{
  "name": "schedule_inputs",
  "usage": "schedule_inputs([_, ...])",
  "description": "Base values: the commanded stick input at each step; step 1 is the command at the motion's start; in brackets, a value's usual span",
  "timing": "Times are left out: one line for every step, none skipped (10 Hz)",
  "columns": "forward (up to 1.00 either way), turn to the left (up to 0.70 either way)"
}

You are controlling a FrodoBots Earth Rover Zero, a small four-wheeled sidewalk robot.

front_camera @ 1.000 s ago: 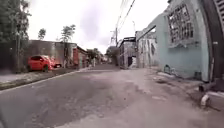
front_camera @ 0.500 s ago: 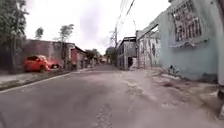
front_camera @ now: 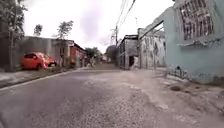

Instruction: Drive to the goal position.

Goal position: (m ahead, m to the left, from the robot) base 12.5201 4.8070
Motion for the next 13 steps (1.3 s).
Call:
schedule_inputs([0.70, 0.00])
schedule_inputs([0.70, 0.00])
schedule_inputs([0.70, 0.00])
schedule_inputs([0.70, 0.00])
schedule_inputs([0.70, 0.00])
schedule_inputs([0.70, 0.00])
schedule_inputs([0.70, 0.06])
schedule_inputs([0.70, 0.28])
schedule_inputs([0.70, 0.23])
schedule_inputs([0.70, 0.07])
schedule_inputs([0.70, 0.00])
schedule_inputs([0.70, 0.00])
schedule_inputs([0.70, 0.00])
